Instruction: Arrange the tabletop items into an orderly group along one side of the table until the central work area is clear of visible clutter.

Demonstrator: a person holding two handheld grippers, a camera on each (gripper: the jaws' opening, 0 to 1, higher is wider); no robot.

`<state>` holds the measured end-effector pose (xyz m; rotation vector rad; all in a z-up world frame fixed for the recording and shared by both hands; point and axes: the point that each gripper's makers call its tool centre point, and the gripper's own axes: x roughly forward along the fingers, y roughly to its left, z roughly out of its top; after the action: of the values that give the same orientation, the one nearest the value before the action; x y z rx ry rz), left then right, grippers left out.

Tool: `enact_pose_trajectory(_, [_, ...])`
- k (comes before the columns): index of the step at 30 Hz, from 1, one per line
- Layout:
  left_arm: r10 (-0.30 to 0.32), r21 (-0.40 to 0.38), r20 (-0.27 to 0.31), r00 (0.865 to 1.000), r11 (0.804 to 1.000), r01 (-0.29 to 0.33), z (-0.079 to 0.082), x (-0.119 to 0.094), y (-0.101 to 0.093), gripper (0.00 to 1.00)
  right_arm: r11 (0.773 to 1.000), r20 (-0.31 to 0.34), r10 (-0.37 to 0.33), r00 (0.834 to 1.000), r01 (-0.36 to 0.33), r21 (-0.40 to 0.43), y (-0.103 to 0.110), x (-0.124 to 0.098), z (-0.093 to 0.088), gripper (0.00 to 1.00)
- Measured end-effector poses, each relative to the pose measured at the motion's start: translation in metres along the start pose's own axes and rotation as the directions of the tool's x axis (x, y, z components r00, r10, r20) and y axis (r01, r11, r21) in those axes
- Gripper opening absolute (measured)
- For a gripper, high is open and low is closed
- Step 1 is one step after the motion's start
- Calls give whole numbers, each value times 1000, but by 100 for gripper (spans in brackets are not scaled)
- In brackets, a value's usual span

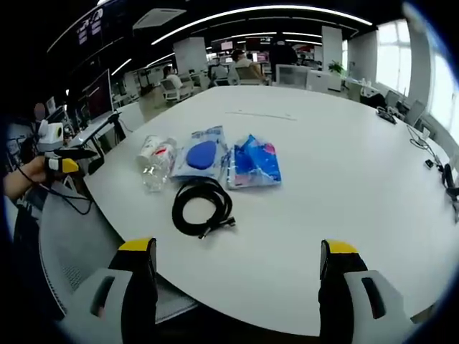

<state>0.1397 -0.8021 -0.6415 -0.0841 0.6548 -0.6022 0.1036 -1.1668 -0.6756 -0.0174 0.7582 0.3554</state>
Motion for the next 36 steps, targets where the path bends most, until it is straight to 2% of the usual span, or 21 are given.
enact_pose_trajectory(8, [-12, -7, 18, 1000, 1000, 12, 8, 4, 0, 96, 1000, -2, 16, 1000, -16, -17, 8, 2, 3, 93])
enact_pose_trajectory(15, [-39, -4, 8, 999, 999, 39, 7, 10, -6, 97, 999, -1, 33, 999, -33, -33, 15, 3, 6, 92])
enact_pose_trajectory(25, [-53, -7, -37, 998, 999, 53, 1, 18, -5, 96, 997, -3, 61, 998, -61, -56, 25, 8, 12, 90])
enact_pose_trajectory(27, [-52, -5, -47, 998, 999, 52, 0, 20, -4, 95, 997, 13, 75, 997, -75, -31, 29, 9, 16, 89])
enact_pose_trajectory(31, [-63, -13, -49, 997, 998, 62, 2, 22, -5, 96, 991, 94, 105, 990, -112, 76, 35, 8, 32, 89])
enact_pose_trajectory(36, [-62, -24, -56, 997, 998, 61, 3, 24, -5, 94, 991, 88, 105, 991, -112, 78, 33, 9, 35, 89])
